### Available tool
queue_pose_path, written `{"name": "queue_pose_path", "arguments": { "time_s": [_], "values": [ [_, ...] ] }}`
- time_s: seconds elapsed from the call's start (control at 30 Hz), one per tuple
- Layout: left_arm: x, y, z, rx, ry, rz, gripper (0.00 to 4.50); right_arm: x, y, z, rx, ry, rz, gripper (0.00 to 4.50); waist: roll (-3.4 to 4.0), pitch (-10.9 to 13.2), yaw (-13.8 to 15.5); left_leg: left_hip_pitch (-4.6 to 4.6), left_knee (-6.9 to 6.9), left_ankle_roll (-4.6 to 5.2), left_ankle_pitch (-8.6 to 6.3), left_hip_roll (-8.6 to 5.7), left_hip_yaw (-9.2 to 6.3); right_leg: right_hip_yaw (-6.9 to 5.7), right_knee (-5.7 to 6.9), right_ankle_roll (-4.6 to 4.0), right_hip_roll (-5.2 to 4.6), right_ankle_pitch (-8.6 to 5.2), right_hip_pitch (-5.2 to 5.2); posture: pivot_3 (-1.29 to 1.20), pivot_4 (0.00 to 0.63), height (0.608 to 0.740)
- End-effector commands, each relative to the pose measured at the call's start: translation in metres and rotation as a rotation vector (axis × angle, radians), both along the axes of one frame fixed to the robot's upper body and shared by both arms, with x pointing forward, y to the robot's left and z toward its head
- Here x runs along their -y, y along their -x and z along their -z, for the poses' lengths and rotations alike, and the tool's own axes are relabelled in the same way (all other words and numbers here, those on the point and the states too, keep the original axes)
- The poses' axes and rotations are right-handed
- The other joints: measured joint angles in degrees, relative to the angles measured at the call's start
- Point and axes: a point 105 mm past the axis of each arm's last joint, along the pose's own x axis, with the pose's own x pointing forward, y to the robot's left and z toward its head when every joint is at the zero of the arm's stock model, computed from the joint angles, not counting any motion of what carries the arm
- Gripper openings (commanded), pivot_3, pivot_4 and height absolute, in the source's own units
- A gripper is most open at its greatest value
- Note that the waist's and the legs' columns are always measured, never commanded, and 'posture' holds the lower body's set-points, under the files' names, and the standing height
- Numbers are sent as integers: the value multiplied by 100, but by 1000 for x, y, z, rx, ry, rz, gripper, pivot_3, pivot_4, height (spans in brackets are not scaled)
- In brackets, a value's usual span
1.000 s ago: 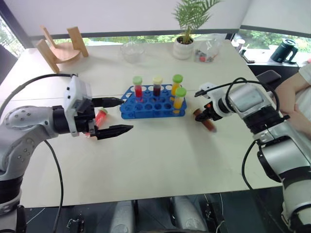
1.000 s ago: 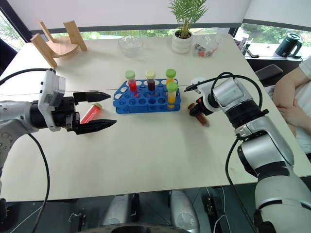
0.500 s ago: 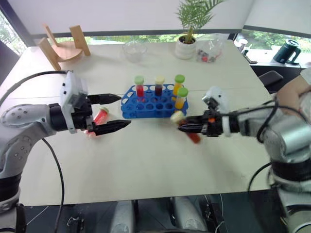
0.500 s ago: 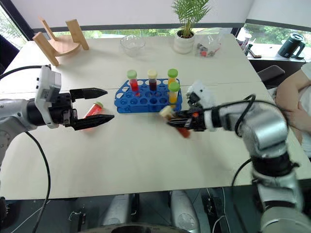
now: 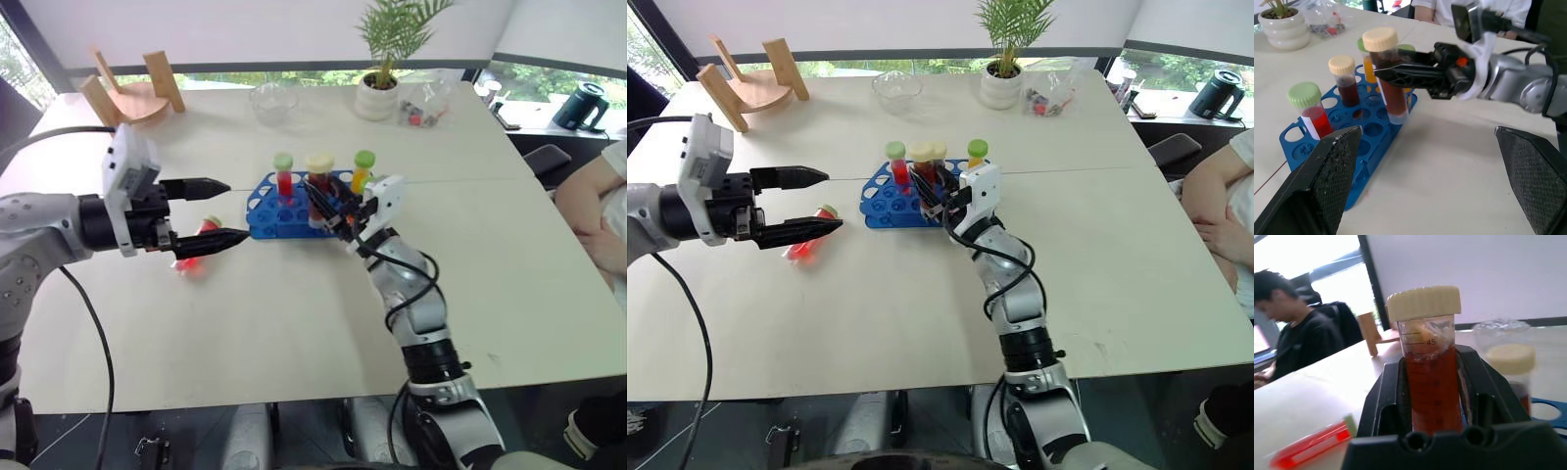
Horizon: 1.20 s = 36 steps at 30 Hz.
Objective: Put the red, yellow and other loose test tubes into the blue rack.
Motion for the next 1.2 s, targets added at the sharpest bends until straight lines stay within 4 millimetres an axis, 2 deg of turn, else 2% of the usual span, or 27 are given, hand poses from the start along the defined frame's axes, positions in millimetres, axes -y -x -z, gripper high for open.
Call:
{"name": "queue_pose_path", "arguments": {
  "time_s": [0.03,0.33,0.63,0.9,1.2],
  "values": [
    [2,6,-13,52,4,11,4500,0,-6,-18,102,-28,53,864,1,0,-4,1,0,-1,1,0,0,0,1,0,0,0,0,0,150,740],
    [7,5,-13,56,8,12,4500,-5,-16,-18,115,-47,64,864,0,0,-78,5,-3,-4,2,0,-3,0,5,-1,0,0,1,0,150,740],
    [8,3,-14,61,10,12,4500,-8,-18,1,77,-19,57,864,0,0,-128,10,-4,-6,4,0,-4,0,7,-1,1,1,5,0,150,740],
    [10,3,-15,61,10,14,4500,-14,-20,6,63,-12,51,864,0,0,-130,26,-4,-6,3,0,-4,0,6,-1,1,1,22,0,150,740],
    [11,4,-16,65,13,13,4500,-15,-26,22,17,12,65,864,0,0,-139,52,-9,-6,3,0,-4,1,3,-1,2,0,49,0,150,740]
  ]
}}
